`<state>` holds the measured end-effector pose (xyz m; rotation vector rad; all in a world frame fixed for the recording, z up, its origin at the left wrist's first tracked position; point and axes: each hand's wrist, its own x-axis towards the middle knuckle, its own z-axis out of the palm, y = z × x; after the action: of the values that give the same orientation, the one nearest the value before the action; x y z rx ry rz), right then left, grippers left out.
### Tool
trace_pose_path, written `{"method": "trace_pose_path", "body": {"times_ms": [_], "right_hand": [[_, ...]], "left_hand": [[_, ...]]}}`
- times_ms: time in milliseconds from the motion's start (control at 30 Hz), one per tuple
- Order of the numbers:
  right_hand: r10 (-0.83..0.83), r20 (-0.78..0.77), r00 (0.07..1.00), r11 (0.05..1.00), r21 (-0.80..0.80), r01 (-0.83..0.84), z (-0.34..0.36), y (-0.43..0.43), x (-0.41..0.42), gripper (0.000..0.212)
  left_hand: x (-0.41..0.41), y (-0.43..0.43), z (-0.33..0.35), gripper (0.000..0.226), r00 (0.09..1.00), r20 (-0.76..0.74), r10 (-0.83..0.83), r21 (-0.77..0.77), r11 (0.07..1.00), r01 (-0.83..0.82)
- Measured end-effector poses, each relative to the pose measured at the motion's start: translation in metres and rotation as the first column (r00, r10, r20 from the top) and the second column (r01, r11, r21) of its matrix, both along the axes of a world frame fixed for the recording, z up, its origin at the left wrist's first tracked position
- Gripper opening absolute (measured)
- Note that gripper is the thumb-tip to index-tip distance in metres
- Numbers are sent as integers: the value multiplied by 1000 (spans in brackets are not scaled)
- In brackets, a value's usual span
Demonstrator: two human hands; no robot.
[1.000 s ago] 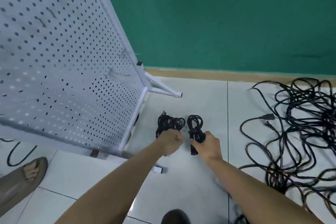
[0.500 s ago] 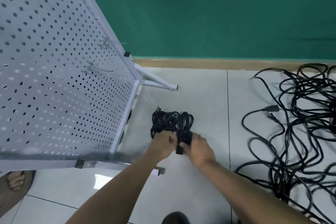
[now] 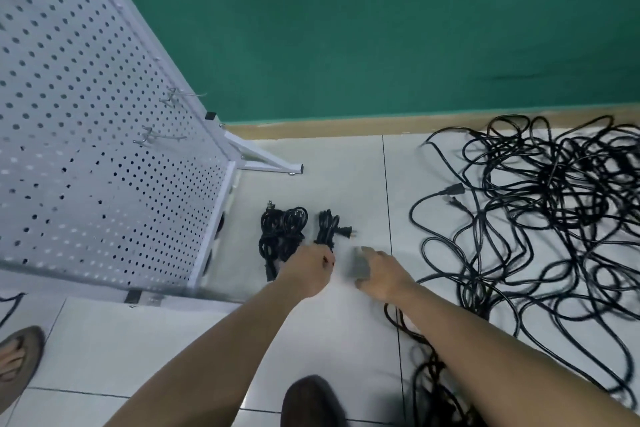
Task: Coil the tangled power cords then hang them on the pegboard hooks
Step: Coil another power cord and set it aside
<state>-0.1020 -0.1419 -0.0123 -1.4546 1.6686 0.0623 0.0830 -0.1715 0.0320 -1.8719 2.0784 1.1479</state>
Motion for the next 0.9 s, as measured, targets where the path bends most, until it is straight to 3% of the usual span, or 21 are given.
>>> {"method": "trace_pose_path", "body": {"times_ms": [233,400,600,900], "right_hand": [[-32,-26,999,999,-3,32,-1,48,-36,50],[-140,33,990,984,-110,143,3,97,-71,44],[-184,1,983,964,-196,181,3,145,-115,45],[-251,1,968,913,-331,237,0,182,-128,31]], "left_hand": [[-23,34,-2,25,992,-1,-129,55,990,129],[-54,61,-4,22,979,-65,-191,56,979,195],[-96,88,-11,19,959,-157,-237,102,962,254],[-122,137,-39,52,932,-159,-326,291,887,359]]}}
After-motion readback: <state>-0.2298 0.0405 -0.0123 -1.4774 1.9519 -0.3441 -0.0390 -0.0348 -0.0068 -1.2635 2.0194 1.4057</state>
